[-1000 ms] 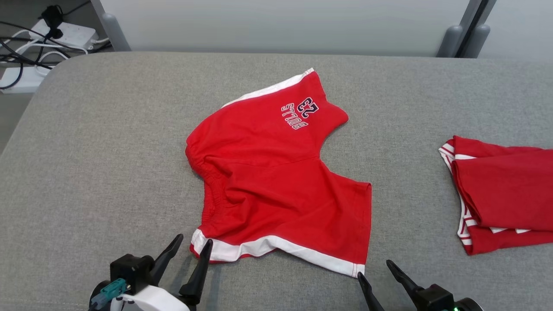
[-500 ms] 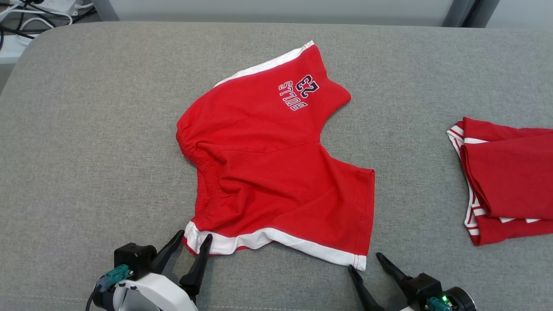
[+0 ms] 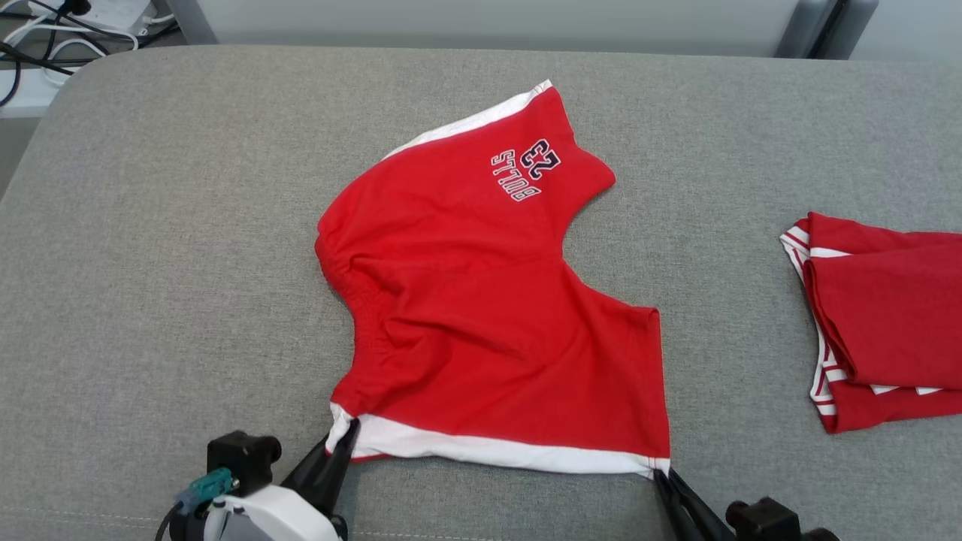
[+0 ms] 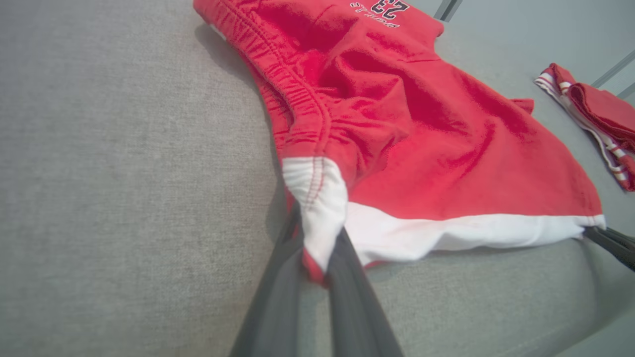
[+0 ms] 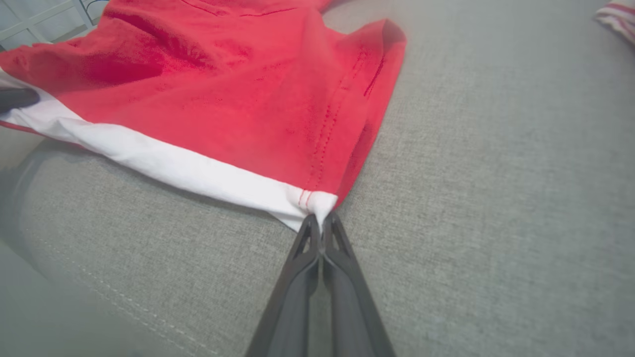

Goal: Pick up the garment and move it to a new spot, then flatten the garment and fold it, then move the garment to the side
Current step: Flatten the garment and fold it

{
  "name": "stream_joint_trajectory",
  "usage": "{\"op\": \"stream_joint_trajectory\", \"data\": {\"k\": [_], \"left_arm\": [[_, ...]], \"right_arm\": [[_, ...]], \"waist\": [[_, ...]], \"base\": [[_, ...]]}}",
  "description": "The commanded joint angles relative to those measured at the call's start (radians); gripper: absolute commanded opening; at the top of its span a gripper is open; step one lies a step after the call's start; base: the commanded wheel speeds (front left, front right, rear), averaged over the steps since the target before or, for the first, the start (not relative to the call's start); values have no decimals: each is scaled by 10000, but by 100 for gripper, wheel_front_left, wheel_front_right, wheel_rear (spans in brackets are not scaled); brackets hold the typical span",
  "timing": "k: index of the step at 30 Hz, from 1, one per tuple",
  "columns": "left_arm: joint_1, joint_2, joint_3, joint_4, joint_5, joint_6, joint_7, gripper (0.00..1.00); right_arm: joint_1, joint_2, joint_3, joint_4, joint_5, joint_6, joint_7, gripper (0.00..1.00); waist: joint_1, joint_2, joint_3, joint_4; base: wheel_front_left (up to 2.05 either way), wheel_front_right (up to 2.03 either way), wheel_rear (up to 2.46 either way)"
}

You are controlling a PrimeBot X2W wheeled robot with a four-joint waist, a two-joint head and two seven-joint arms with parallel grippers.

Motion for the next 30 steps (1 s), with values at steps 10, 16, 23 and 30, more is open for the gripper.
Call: {"op": "stream_joint_trajectory", "data": {"k": [10,16,23,30], "left_arm": [[2042,1094,560,-2696,-562,1170,1033,0],[2394,1618,999,-4894,-961,1580,1633,0],[934,1989,1418,-5444,-972,1402,2067,0],[-1670,1120,1360,-3822,-1620,481,2313,0]], "right_arm": [[2531,-155,-650,-2864,-554,-2,148,0],[2456,-274,-1206,-5058,-256,-2,815,0],[-607,-839,-1141,-4822,-321,-2,1417,0],[-5314,-1818,-41,-2102,-91,-2,1886,0]], "waist": [[0,-1,-176,-64],[0,-1,-103,-100],[0,-1,532,128],[0,-1,1629,996]], "base": [[0,0,0],[0,0,0],[0,0,0],[0,0,0]]}}
